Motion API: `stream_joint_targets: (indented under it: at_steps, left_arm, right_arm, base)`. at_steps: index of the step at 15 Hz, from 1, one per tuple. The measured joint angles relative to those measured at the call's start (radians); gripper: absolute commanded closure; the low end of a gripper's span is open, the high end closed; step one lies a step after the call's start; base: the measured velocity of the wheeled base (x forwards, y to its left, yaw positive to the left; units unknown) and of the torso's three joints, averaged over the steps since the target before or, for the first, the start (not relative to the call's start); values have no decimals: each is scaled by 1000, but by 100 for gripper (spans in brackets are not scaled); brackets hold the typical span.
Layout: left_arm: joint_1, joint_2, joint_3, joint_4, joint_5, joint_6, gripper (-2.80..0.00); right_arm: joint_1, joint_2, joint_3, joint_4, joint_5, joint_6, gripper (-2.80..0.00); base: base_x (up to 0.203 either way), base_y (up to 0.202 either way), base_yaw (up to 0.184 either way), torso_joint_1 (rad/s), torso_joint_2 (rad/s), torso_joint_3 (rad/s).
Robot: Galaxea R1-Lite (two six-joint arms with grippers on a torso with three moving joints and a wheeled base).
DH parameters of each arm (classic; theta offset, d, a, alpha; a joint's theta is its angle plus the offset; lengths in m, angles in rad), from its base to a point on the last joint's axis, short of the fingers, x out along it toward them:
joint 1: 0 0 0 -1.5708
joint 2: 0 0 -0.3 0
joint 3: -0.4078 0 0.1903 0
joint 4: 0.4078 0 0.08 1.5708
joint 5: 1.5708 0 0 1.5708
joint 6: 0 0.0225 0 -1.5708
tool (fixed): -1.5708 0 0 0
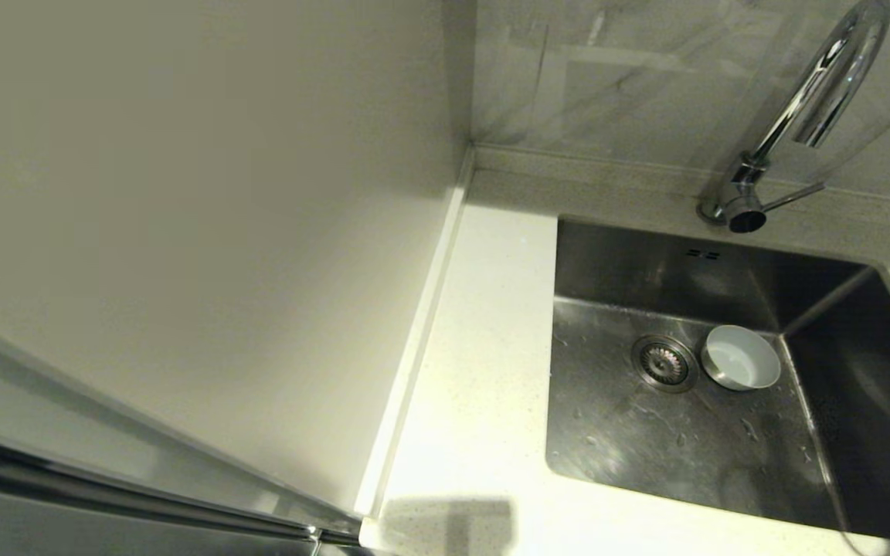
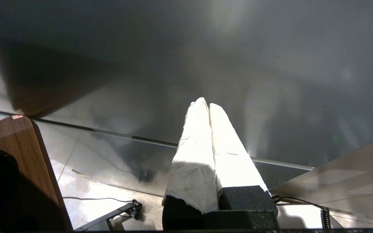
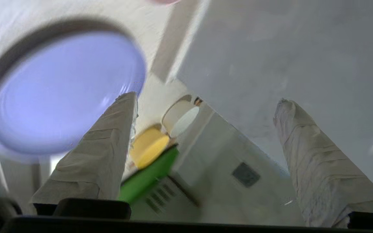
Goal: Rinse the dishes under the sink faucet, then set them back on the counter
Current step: Put a bowl into the sink
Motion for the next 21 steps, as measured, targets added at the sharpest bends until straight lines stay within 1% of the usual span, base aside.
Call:
stream_joint_targets:
  at_steps: [1, 3, 4, 6, 7, 9, 10, 13, 17, 21]
  left_arm:
    - [0, 0, 0, -1, 0, 0, 0]
    - [0, 0, 0, 0, 0, 0, 0]
    - [0, 0, 0, 0, 0, 0, 0]
    - [0, 0, 0, -1, 0, 0, 0]
    - [0, 0, 0, 0, 0, 0, 0]
    - [0, 0, 0, -1, 0, 0, 0]
    - [0, 0, 0, 0, 0, 0, 0]
    - [0, 0, 0, 0, 0, 0, 0]
    - [0, 0, 0, 0, 0, -1, 0]
    - [0, 0, 0, -1, 0, 1, 0]
  right_arm:
    - [6, 6, -12, 27, 22, -29, -280]
    - [8, 30, -59, 105, 76, -16, -280]
    - [9, 49, -81, 144, 138, 22, -280]
    - [10, 98, -123, 172, 279, 116, -280]
    - [10, 127, -143, 174, 308, 140, -280]
    - [9, 187, -163, 174, 318, 189, -280]
    - [9, 215, -167, 166, 318, 228, -280]
    - [3, 279, -174, 98, 310, 323, -280]
    - [-6, 332, -170, 84, 266, 416, -280]
    - [-24, 370, -156, 7, 240, 434, -280]
  base:
    - [0, 0, 0, 0, 0, 0]
    - [0, 0, 0, 0, 0, 0]
    - [0, 0, 0, 0, 0, 0]
    - [0, 0, 0, 0, 0, 0]
    - [0, 0, 0, 0, 0, 0]
    - [0, 0, 0, 0, 0, 0]
    - [0, 0, 0, 0, 0, 0]
    - [0, 0, 0, 0, 0, 0]
    - [0, 0, 0, 0, 0, 0]
    - [0, 0, 0, 0, 0, 0]
